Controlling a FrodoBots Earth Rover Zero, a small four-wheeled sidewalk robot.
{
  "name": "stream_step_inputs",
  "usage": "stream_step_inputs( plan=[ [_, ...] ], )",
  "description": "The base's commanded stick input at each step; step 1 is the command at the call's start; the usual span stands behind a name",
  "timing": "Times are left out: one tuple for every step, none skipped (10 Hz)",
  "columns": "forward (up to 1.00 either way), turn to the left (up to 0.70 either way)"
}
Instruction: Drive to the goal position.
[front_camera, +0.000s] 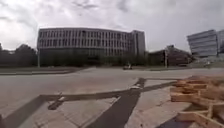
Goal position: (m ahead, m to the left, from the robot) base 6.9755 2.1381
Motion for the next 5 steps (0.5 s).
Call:
stream_step_inputs(
  plan=[
    [0.70, 0.00],
    [0.70, 0.01],
    [0.70, 0.03],
    [0.70, 0.11],
    [0.70, 0.20]
  ],
)
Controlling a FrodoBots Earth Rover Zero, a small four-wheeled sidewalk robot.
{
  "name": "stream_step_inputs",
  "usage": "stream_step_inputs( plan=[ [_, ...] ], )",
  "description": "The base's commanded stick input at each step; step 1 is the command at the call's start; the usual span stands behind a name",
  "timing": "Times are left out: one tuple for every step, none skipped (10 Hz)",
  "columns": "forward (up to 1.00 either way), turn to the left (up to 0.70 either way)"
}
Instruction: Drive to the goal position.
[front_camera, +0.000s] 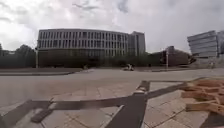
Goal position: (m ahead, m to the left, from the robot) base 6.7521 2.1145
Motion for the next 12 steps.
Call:
stream_step_inputs(
  plan=[
    [0.70, 0.29],
    [0.70, 0.16],
    [0.70, 0.03],
    [0.70, -0.01],
    [0.70, -0.01],
    [0.70, -0.01],
    [0.70, -0.01],
    [0.70, -0.01],
    [0.70, 0.01],
    [0.70, 0.02],
    [0.70, 0.23],
    [0.70, 0.29]
  ],
)
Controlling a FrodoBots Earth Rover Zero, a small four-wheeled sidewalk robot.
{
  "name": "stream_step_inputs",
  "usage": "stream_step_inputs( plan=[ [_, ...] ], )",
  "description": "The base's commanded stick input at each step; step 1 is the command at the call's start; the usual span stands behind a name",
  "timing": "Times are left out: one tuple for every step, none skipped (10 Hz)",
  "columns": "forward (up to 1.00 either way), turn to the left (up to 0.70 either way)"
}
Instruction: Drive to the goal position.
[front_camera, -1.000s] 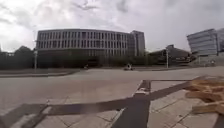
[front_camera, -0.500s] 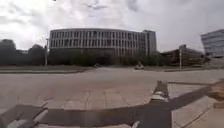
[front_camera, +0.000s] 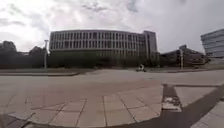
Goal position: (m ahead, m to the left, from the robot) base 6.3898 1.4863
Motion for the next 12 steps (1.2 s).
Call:
stream_step_inputs(
  plan=[
    [0.70, 0.21],
    [0.70, 0.00],
    [0.70, -0.01],
    [0.70, -0.01],
    [0.70, -0.01],
    [0.70, -0.01],
    [0.70, -0.01],
    [0.70, -0.01],
    [0.70, -0.01],
    [0.70, -0.01],
    [0.70, -0.01],
    [0.70, -0.01]
  ],
)
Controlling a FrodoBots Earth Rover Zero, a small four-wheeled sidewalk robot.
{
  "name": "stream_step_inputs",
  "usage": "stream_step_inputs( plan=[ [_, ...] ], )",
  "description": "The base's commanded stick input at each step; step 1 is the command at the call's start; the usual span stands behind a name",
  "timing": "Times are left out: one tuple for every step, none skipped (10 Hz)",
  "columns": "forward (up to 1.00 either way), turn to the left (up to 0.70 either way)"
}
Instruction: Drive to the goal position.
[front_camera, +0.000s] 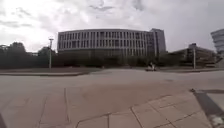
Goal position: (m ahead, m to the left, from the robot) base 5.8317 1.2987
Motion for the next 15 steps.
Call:
stream_step_inputs(
  plan=[
    [0.70, -0.01],
    [0.70, -0.01],
    [0.70, -0.01],
    [0.70, -0.01],
    [0.70, -0.01],
    [0.70, -0.02],
    [0.70, -0.03],
    [0.70, -0.03],
    [0.70, -0.03],
    [0.70, -0.03],
    [0.70, -0.12],
    [0.70, -0.17],
    [0.70, -0.23],
    [0.70, -0.10],
    [0.70, -0.01]
  ],
)
